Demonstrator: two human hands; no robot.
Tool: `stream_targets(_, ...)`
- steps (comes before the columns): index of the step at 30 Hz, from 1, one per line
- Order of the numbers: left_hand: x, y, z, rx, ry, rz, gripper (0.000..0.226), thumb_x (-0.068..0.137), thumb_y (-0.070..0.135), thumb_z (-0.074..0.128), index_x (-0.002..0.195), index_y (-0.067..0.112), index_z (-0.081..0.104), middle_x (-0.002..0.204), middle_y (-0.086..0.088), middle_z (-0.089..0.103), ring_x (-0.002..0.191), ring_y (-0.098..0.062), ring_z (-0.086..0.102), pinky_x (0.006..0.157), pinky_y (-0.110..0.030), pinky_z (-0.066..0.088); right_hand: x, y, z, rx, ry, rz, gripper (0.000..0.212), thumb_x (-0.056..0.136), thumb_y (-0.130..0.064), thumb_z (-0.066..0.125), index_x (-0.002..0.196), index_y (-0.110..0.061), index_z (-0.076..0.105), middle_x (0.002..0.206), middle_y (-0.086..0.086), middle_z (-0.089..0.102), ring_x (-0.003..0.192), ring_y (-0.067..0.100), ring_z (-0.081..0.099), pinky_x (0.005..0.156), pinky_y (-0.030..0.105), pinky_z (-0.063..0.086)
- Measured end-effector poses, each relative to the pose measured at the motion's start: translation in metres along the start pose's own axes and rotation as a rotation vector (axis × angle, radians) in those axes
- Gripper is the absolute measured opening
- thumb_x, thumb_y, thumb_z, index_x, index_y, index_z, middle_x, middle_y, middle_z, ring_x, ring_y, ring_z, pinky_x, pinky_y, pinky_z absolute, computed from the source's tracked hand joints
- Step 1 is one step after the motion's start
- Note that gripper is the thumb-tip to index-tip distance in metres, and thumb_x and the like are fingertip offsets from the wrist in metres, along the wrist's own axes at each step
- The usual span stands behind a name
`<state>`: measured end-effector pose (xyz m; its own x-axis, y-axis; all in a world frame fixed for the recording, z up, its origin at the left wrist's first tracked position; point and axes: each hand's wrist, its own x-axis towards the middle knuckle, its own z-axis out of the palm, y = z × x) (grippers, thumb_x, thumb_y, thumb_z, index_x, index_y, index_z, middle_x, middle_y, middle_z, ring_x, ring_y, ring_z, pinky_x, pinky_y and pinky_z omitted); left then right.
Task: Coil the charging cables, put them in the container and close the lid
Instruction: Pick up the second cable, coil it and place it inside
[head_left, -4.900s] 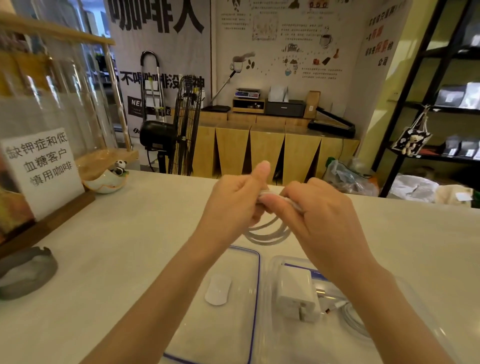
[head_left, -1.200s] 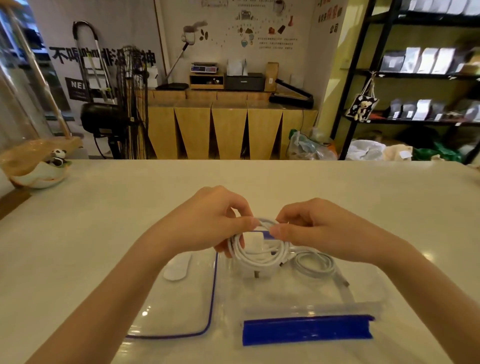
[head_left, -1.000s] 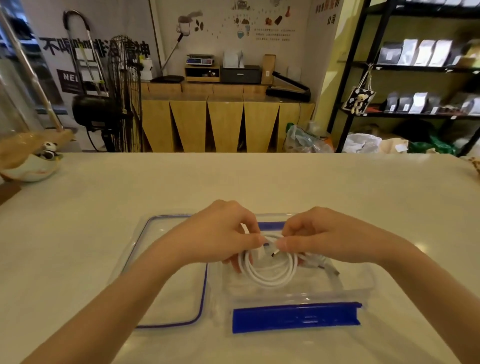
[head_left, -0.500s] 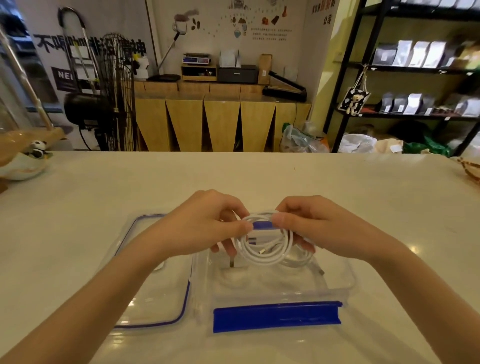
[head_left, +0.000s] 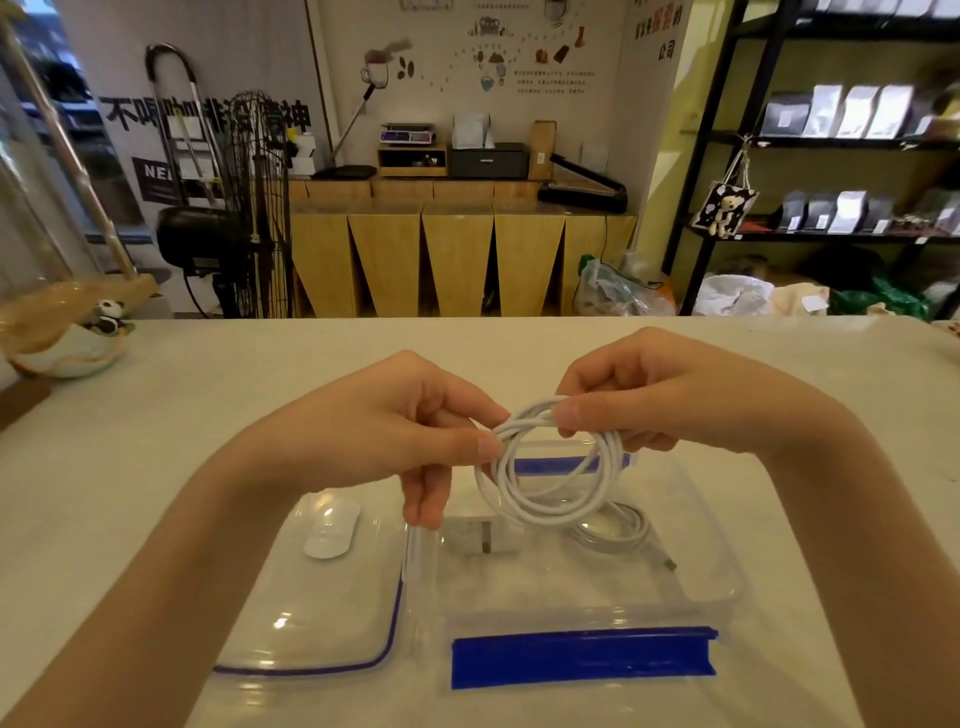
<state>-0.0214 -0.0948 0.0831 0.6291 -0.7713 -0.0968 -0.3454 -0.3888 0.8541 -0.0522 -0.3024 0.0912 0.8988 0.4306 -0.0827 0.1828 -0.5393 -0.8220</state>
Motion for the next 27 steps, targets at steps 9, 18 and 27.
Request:
stream_targets(9, 0.013, -0.017, 0.005, -0.104, 0.131, -0.064, 0.025, 0.076, 0.032, 0.056, 0.096, 0.022, 0.066, 0.084, 0.002, 0.073, 0.044, -0.004, 0.054, 0.04, -0.014, 0.042, 0.011, 0.009, 0.006, 0.038, 0.13, -0.024, 0.025, 0.08, -0.034, 0.054, 0.081, -0.012, 0.066, 0.048, -0.005, 0.046, 0.04, 0.005, 0.034, 0.039, 0.014, 0.028)
stream_targets(18, 0.029, -0.022, 0.027, -0.668, 0.565, 0.147, 0.023, 0.065, 0.026, 0.06, 0.085, 0.017, 0.067, 0.069, 0.003, 0.073, 0.074, -0.011, 0.068, 0.074, -0.022, 0.055, 0.023, 0.012, 0.018, 0.435, 0.346, -0.13, 0.023, 0.073, -0.034, 0.055, 0.075, -0.013, 0.064, 0.048, -0.004, 0.044, 0.04, 0.005, 0.033, 0.039, 0.016, 0.025)
stream_targets(27, 0.03, -0.022, 0.032, -0.936, 0.637, 0.176, 0.03, 0.09, 0.026, 0.039, 0.091, 0.01, 0.064, 0.049, 0.002, 0.056, 0.055, -0.009, 0.06, 0.066, -0.021, 0.056, 0.033, 0.01, 0.043, 0.486, 0.48, -0.125, 0.022, 0.088, -0.025, 0.051, 0.08, -0.008, 0.061, 0.045, -0.006, 0.044, 0.04, 0.006, 0.034, 0.037, 0.014, 0.029)
